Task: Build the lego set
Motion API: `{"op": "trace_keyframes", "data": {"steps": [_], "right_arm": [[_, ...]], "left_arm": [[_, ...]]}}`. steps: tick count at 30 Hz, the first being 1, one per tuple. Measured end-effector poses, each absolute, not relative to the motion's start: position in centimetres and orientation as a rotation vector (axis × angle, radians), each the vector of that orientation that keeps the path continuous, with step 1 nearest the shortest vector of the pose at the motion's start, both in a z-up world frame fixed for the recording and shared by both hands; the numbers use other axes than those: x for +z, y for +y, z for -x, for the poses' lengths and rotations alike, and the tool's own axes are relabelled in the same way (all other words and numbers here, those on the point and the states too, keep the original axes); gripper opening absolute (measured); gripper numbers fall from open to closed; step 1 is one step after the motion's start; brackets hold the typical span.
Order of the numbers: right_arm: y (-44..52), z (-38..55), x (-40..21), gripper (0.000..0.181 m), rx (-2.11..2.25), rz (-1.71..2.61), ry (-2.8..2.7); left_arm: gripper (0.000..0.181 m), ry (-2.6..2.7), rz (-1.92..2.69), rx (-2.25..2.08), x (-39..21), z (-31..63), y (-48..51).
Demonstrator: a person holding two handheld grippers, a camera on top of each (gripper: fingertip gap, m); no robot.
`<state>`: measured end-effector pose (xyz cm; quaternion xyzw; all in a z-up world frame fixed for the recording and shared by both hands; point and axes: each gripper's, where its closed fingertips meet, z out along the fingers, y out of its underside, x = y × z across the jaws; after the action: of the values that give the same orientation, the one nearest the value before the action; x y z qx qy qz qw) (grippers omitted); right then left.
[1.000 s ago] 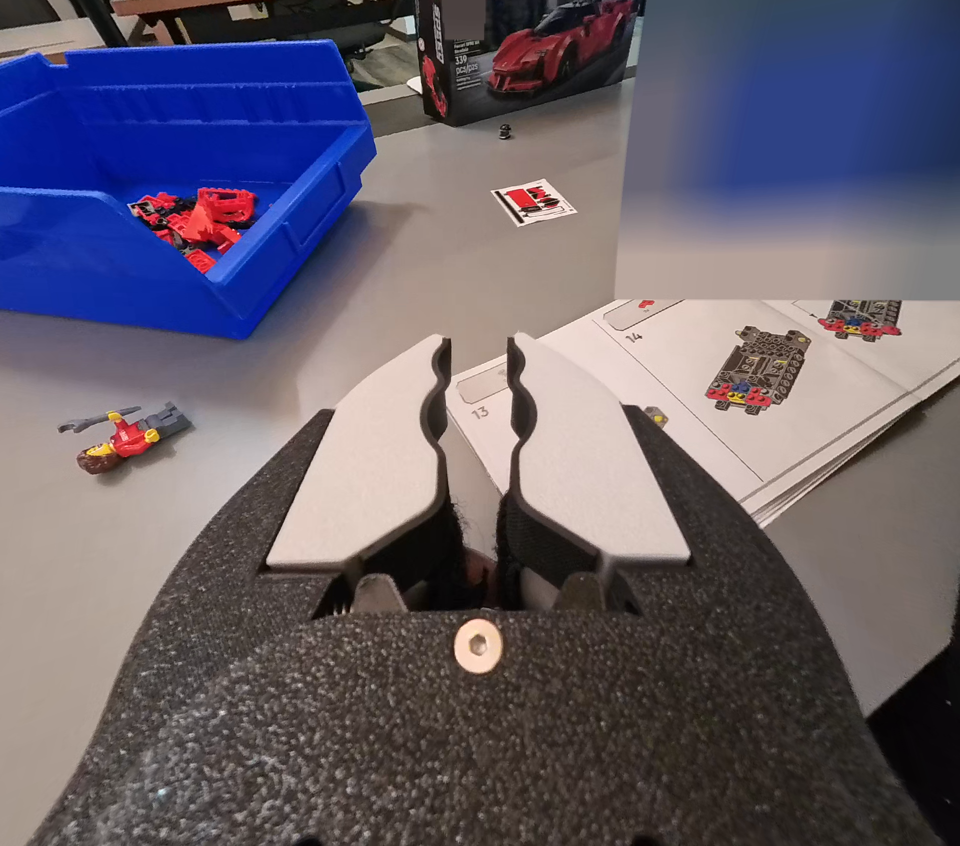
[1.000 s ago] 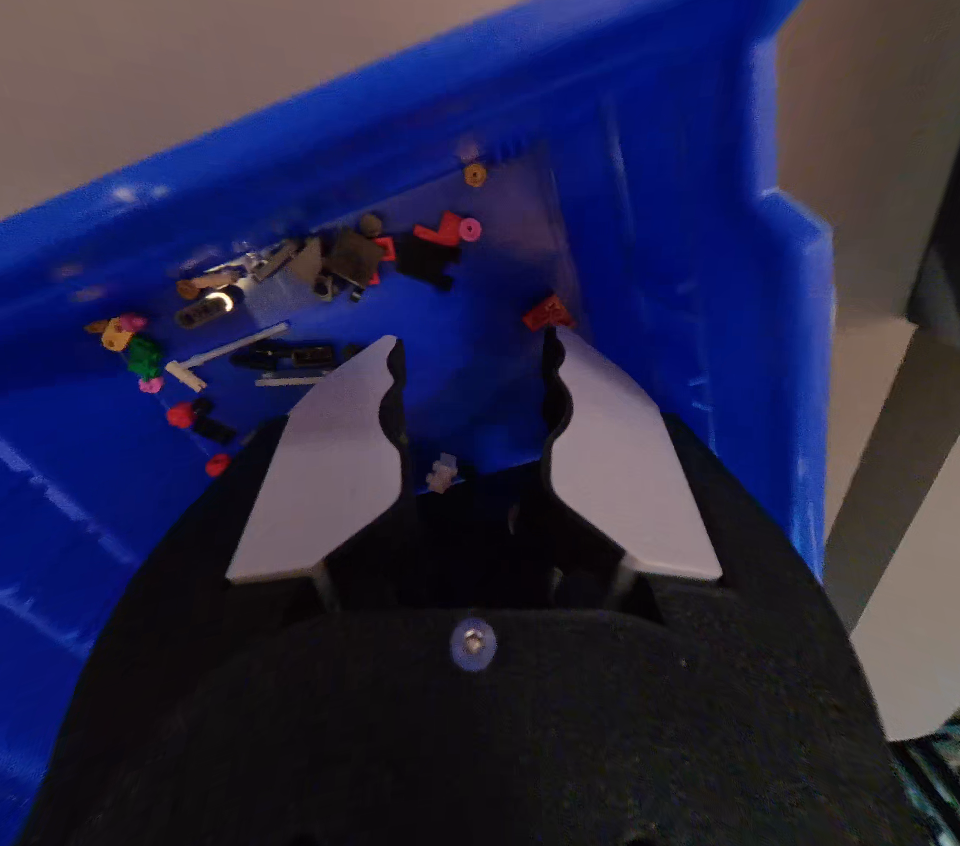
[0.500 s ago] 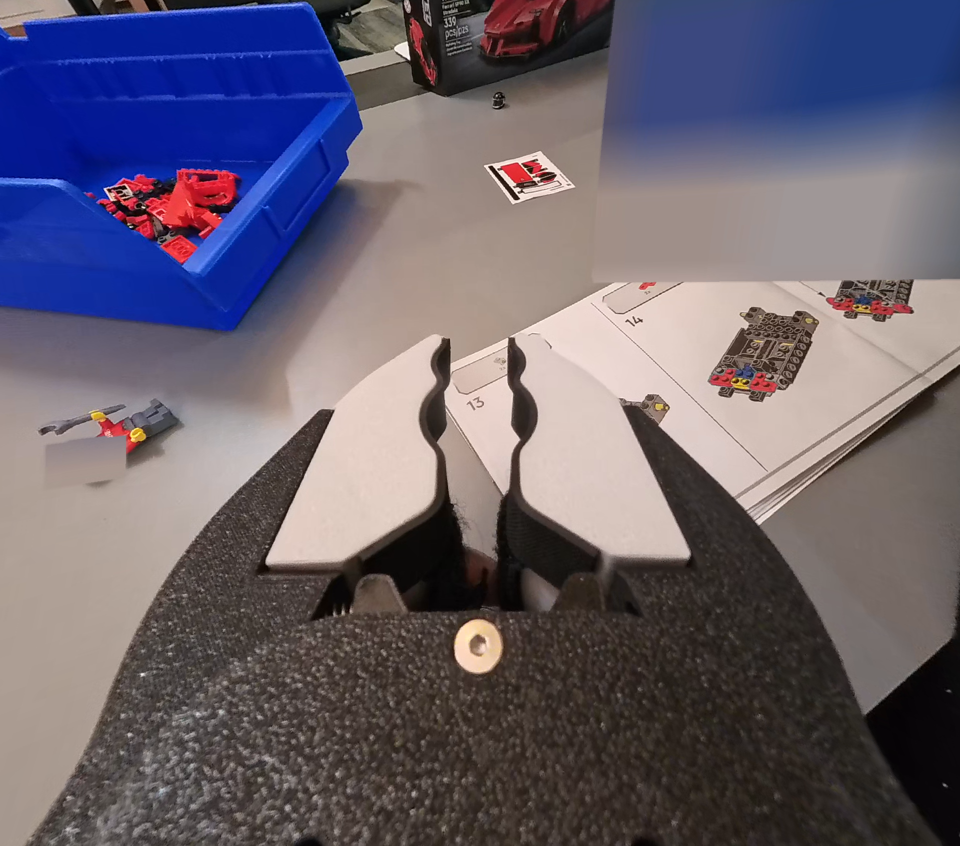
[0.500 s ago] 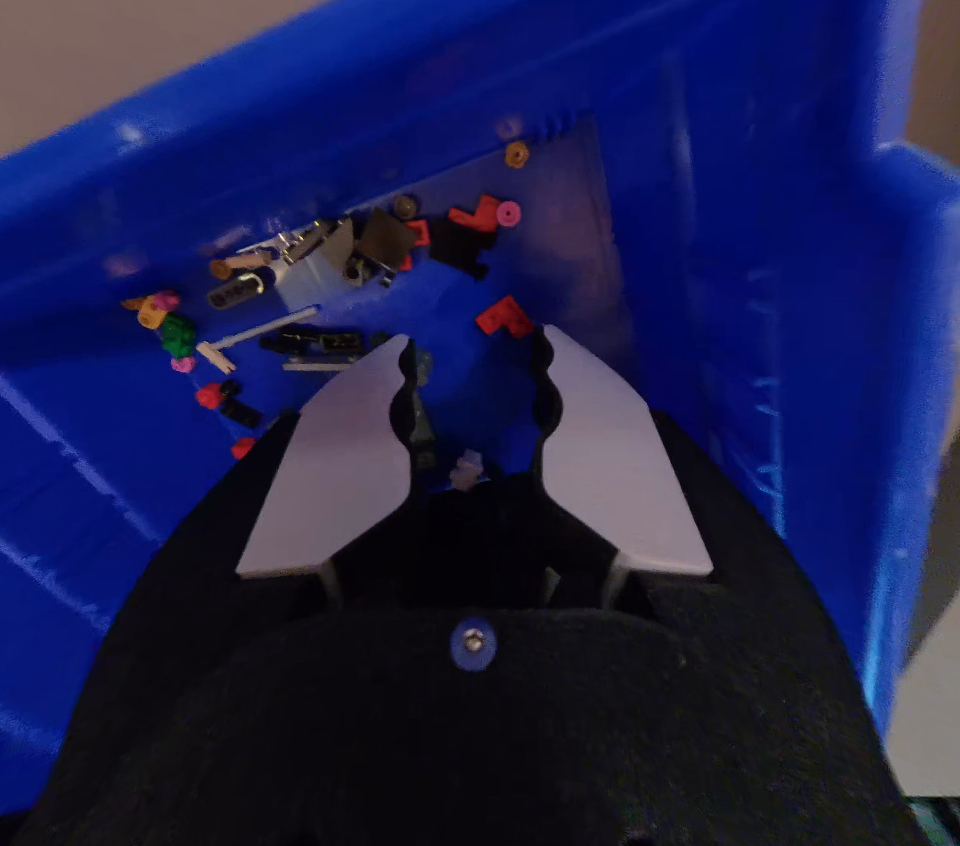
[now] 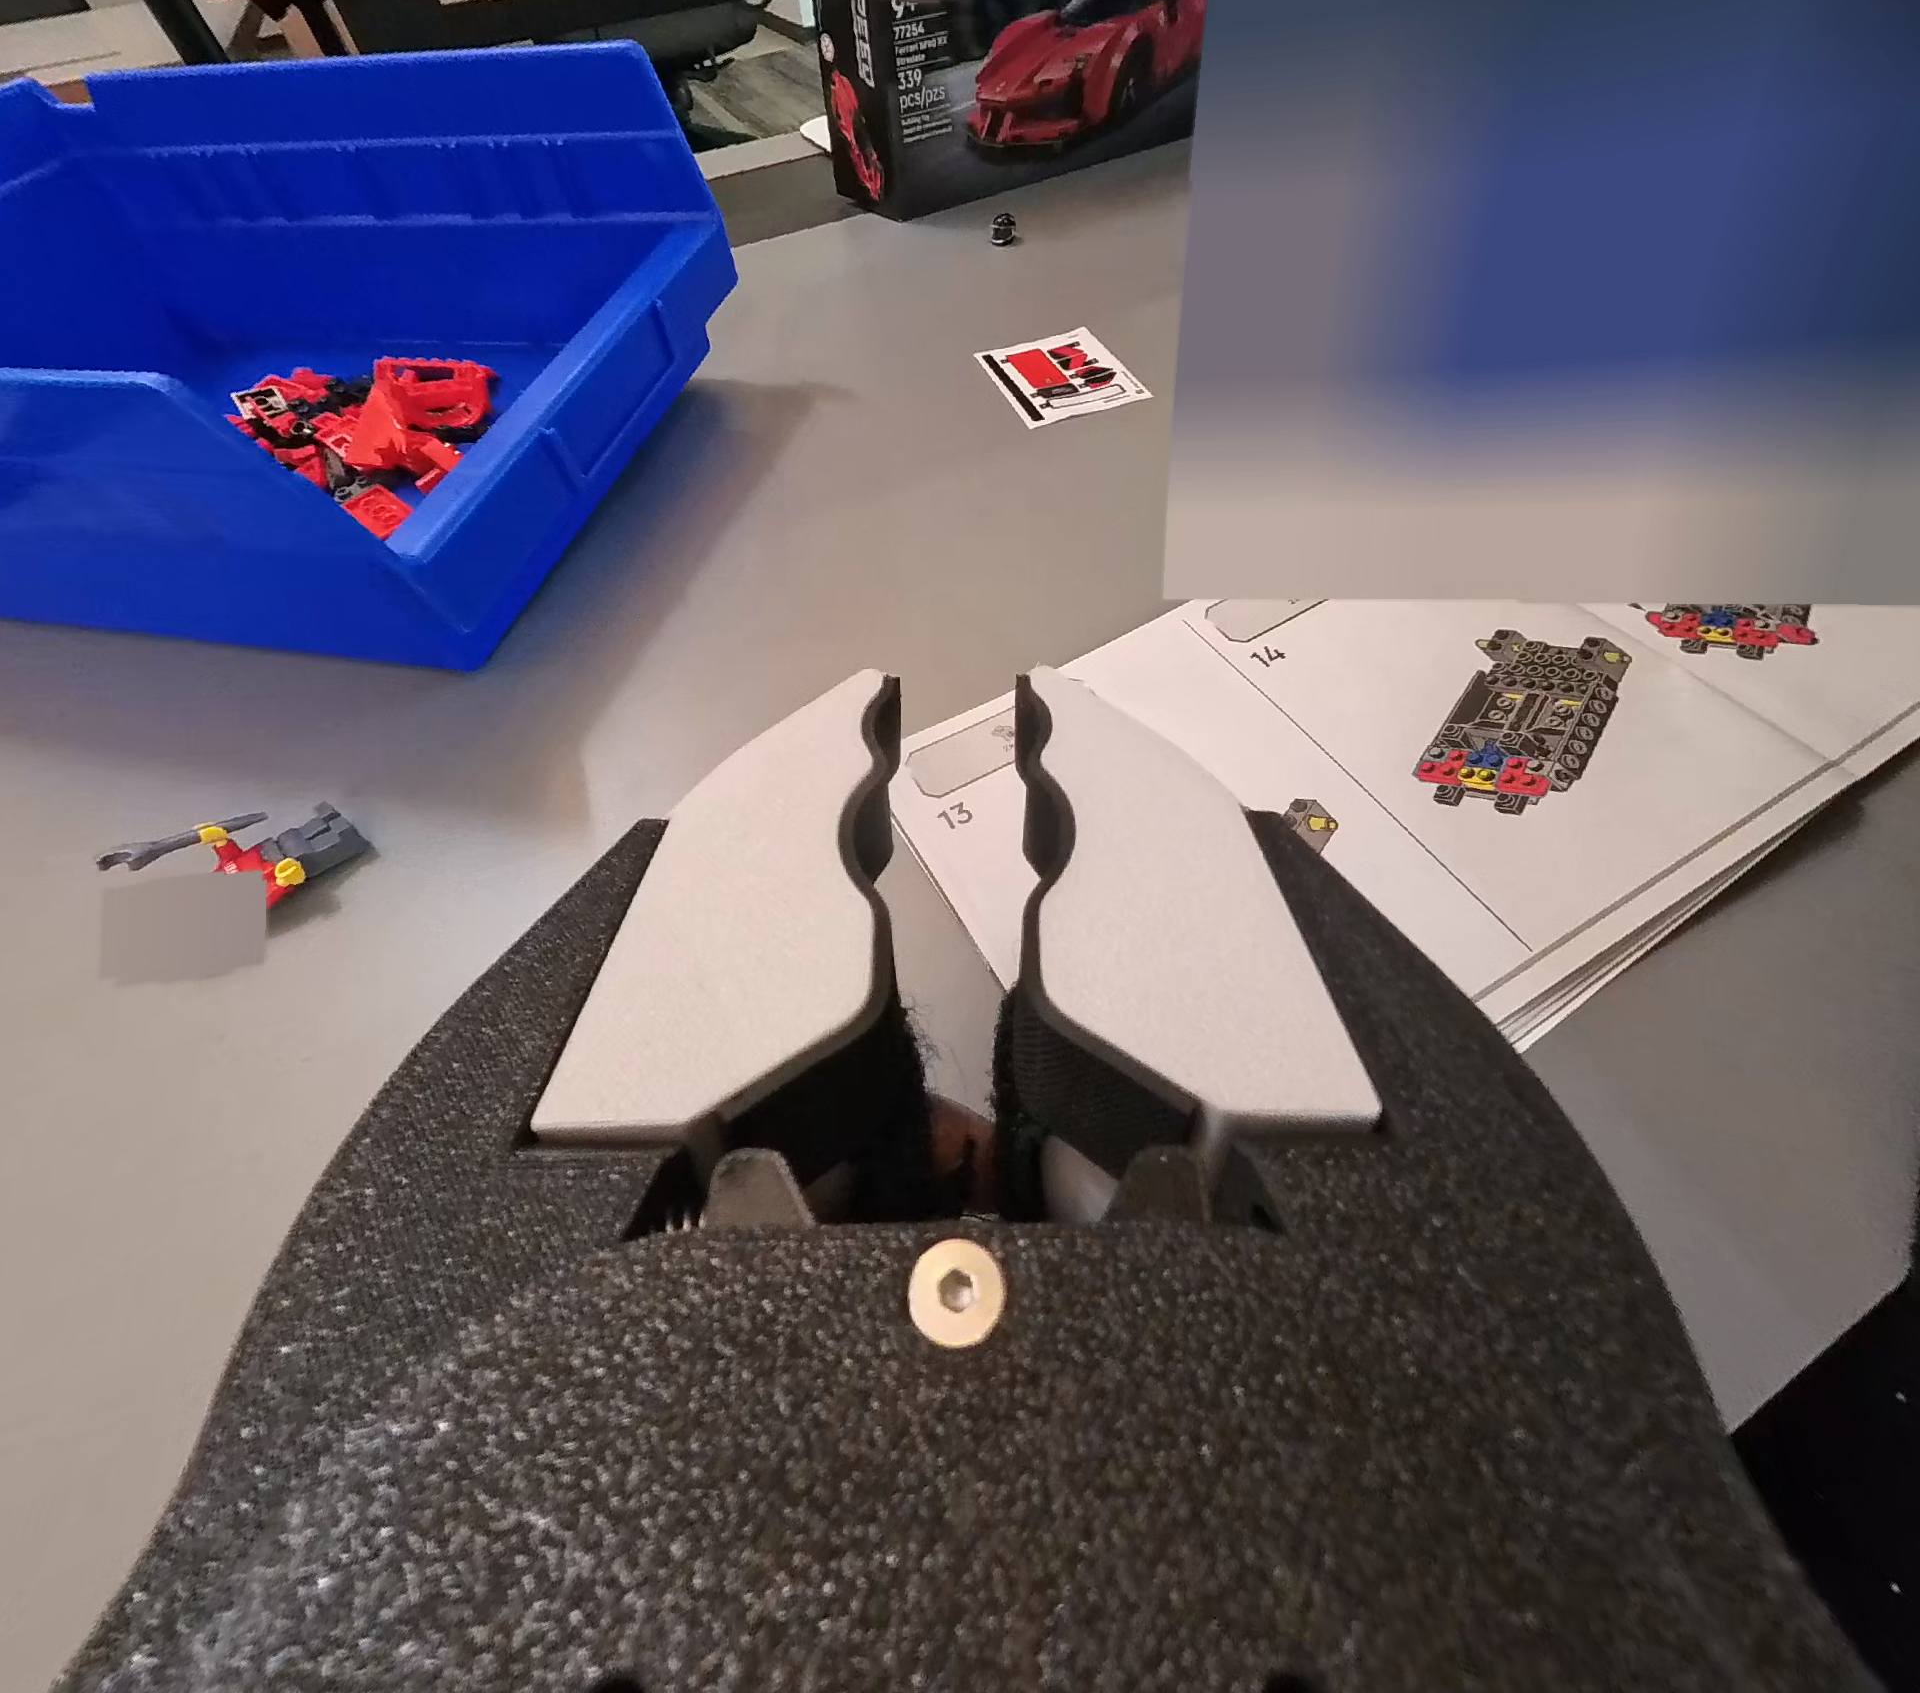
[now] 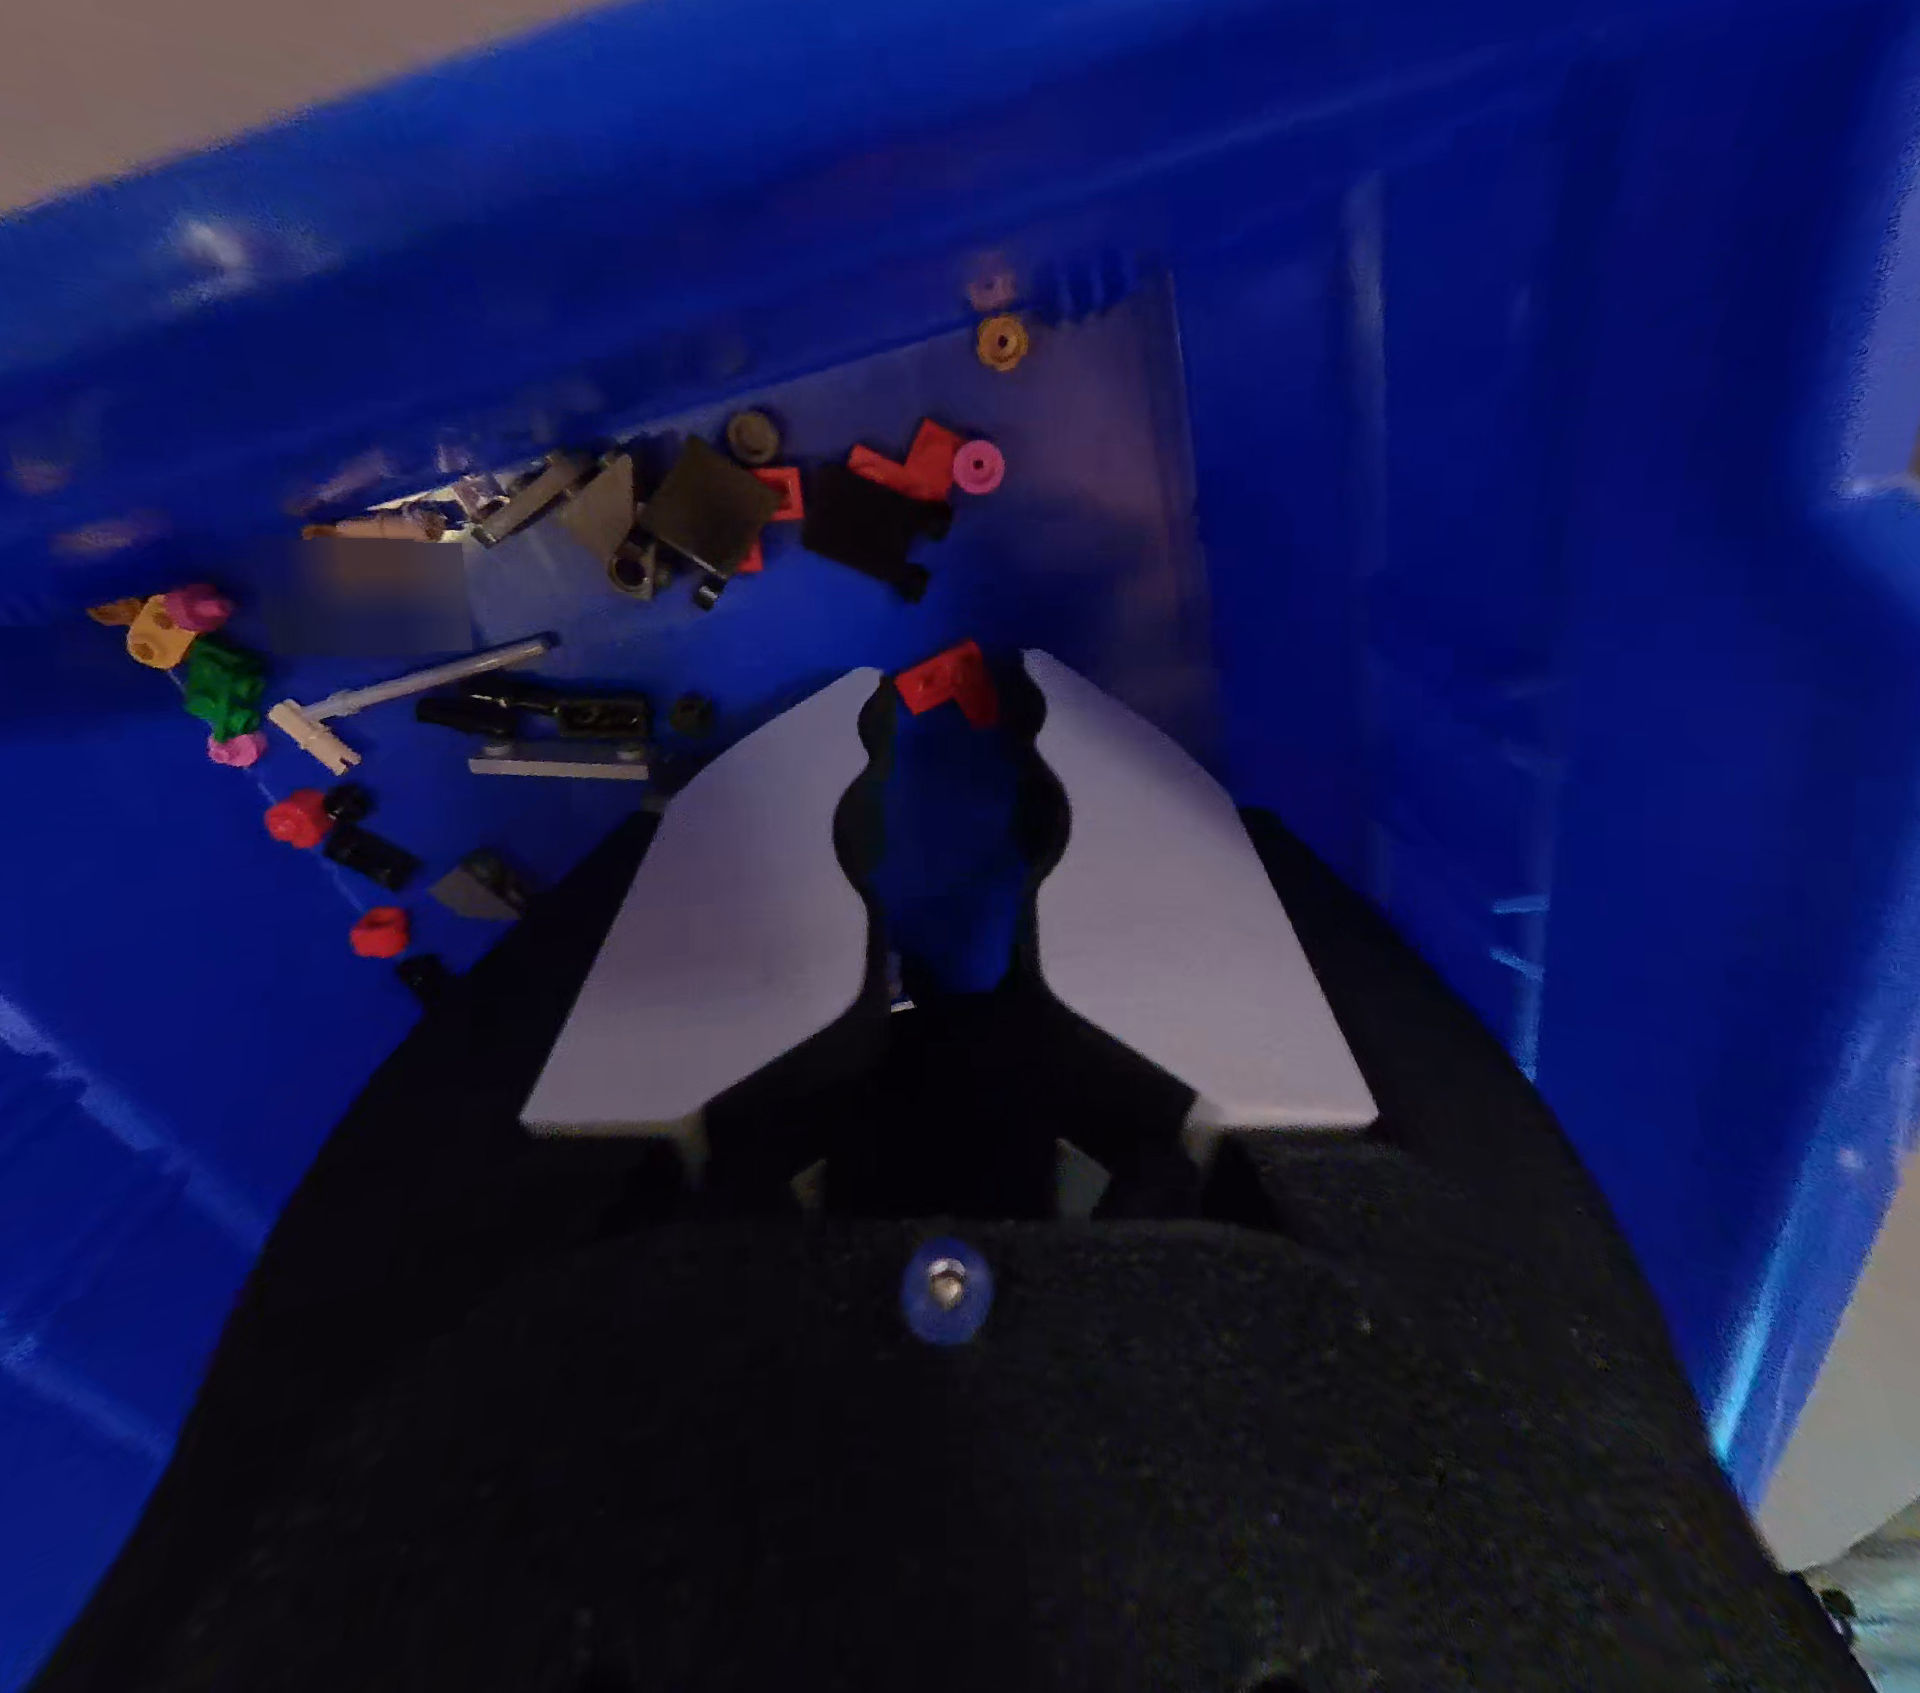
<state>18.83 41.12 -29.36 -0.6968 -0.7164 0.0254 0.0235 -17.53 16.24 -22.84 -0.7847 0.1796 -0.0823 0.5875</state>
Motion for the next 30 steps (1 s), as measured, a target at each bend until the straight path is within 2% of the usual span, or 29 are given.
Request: {"op": "trace_keyframes", "data": {"steps": [4, 8, 12, 14, 20, 23, 30], "right_arm": [[41.2, -19.1, -28.3, 0.02, 0.041, 2.127, -2.217], [39.1, -15.7, -21.7, 0.019, 0.238, 2.042, -2.056], [32.5, -10.1, -16.6, 0.019, 0.522, 1.802, -2.069], [29.3, -8.2, -17.8, 0.019, 0.566, 1.763, -2.165], [26.9, -7.9, -25.7, 0.019, 0.124, 1.689, -2.546], [25.7, -6.9, -26.4, 0.02, 0.159, 1.65, -2.597], [26.0, -6.4, -26.3, 0.034, 0.21, 1.679, -2.539]], "left_arm": [[0.02, 0.418, 1.828, -0.194, -22.8, 17.5, 16.2], [0.02, 0.419, 1.825, -0.194, -22.8, 17.5, 16.2], [0.02, 0.42, 1.826, -0.192, -22.8, 17.5, 16.2], [0.02, 0.418, 1.827, -0.196, -22.8, 17.5, 16.2], [0.02, 0.417, 1.803, -0.185, -22.5, 17.6, 16.1], [0.02, 0.411, 1.789, -0.182, -22.3, 17.6, 16.0], [0.021, 0.415, 1.762, -0.168, -22.0, 17.6, 15.9]]}}
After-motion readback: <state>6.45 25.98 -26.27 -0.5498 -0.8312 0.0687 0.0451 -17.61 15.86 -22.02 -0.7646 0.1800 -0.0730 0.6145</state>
